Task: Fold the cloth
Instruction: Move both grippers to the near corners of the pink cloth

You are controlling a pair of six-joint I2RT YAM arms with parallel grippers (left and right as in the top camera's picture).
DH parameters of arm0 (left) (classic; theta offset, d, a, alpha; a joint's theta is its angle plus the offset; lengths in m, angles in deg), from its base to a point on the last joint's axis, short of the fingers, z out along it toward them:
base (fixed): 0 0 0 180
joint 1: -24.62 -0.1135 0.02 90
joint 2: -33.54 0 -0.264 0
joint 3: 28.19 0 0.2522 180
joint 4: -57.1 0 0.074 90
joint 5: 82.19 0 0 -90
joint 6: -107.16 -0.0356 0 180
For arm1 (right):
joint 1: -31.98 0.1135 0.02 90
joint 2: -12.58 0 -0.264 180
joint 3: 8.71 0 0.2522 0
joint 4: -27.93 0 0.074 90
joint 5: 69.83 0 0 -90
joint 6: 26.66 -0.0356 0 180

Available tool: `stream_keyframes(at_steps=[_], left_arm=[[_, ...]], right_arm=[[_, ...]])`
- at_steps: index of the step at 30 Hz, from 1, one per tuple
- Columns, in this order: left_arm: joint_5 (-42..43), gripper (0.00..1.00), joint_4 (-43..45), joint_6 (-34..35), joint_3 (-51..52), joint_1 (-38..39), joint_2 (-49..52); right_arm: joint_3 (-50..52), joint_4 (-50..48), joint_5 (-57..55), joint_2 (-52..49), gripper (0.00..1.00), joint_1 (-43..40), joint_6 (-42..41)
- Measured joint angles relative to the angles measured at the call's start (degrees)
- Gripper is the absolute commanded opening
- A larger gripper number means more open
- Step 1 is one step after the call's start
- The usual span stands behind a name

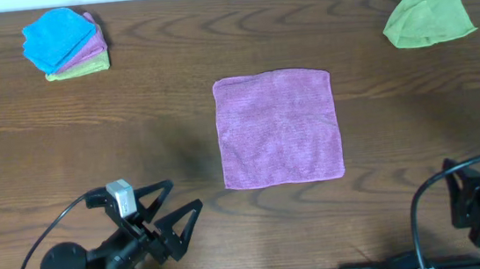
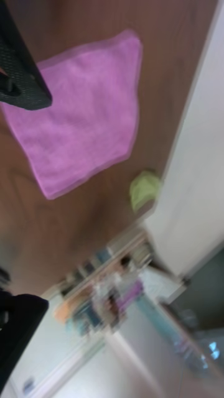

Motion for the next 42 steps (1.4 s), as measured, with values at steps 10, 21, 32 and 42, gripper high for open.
stream_keyframes(at_steps=[10,21,32,42], left_arm=[[-14.0,0.96,-19.2,-17.2,-17.2,0.1,11.9],[-27.8,0.96,-31.5,-30.0,-38.7,0.6,27.4],[-34.4,0.96,-27.5,-34.0,-48.9,2.8,34.0],[-41.5,0.96,-27.9,-37.7,-50.4,8.5,47.8]], right_arm=[[2.0,0.0,-11.2,1.2,0.67,5.3,-0.5],[5.6,-0.2,-24.5,-3.9,0.74,15.0,-3.8],[5.8,-19.6,-23.8,-4.3,0.8,15.2,0.4],[5.6,-18.4,-14.0,-20.4,0.84,11.7,2.9]])
